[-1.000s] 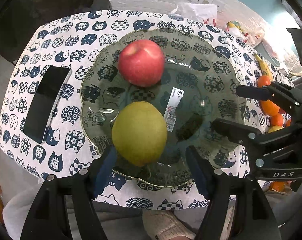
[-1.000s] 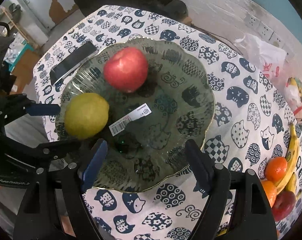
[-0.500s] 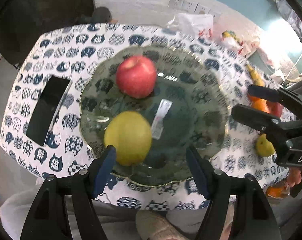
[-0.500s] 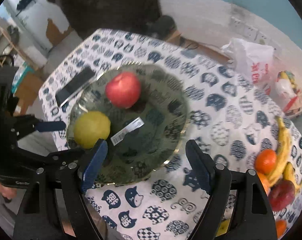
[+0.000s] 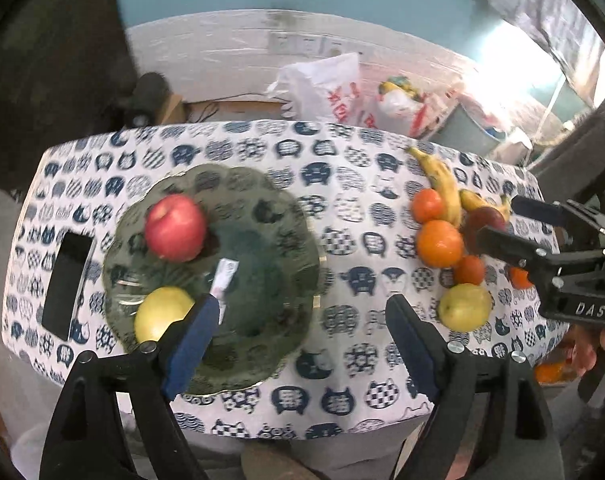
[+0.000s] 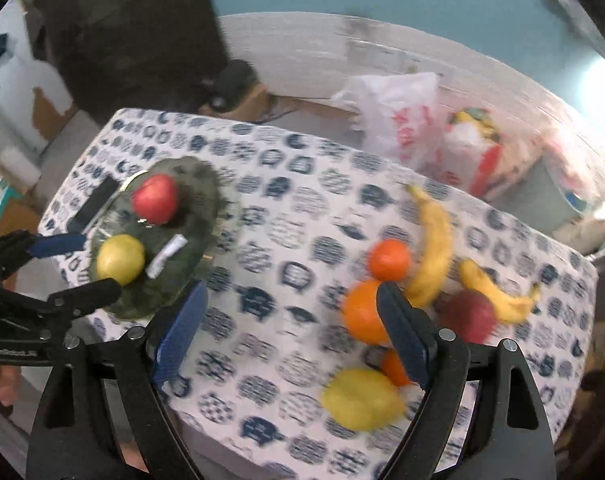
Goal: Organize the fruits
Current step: 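Move both grippers back over the fruit pile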
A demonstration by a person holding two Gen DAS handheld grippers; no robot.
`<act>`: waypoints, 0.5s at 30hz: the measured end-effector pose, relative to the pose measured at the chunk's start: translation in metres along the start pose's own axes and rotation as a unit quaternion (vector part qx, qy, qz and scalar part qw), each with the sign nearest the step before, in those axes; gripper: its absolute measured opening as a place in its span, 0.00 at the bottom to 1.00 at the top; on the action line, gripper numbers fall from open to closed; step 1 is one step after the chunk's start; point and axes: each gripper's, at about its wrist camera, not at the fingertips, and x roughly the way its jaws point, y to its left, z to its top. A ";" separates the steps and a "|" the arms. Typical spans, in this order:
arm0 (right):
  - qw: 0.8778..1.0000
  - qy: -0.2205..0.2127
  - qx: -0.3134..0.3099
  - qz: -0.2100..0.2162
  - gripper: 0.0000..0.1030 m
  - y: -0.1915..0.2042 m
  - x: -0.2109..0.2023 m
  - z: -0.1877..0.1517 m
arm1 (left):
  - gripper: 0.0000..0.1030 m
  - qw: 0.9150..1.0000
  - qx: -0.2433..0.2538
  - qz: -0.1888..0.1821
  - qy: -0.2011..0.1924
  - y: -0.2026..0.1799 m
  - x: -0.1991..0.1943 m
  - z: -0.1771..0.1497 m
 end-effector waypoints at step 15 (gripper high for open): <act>0.994 0.033 0.089 -0.057 0.83 -0.114 -0.005 -0.035 | 0.84 0.995 0.097 0.006 0.012 -0.086 0.034 0.032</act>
